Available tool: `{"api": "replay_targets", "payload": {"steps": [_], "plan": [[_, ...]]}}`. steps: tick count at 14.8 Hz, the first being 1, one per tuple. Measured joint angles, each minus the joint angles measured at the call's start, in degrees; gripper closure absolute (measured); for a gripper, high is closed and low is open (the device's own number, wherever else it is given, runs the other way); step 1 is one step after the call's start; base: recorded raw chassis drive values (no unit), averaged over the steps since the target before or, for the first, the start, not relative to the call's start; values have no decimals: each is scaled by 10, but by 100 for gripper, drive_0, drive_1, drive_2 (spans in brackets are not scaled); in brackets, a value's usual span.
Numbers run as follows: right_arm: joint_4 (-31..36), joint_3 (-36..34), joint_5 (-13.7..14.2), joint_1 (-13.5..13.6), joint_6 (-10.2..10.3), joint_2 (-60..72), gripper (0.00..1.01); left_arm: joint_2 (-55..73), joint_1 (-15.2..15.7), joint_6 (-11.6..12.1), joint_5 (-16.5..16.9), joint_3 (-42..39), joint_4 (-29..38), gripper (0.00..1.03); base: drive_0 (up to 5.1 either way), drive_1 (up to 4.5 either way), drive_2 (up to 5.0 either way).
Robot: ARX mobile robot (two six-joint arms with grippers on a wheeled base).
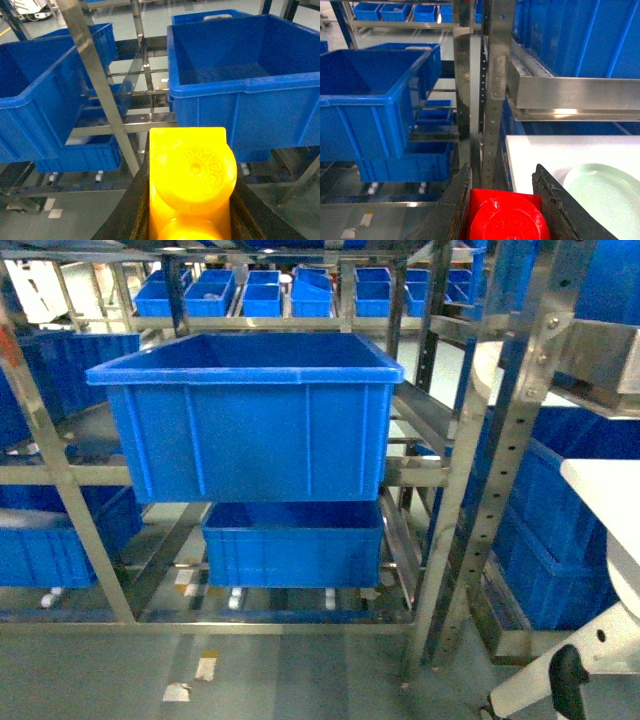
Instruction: Sort and place red and yellow blocks in left bins
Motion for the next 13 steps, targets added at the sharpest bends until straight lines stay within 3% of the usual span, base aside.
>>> {"api": "replay_targets", "payload": {"steps": [13], "plan": [[1, 0, 0, 0, 0, 0, 72, -1, 0, 0, 0, 0, 1, 75, -497, 249, 249]]}}
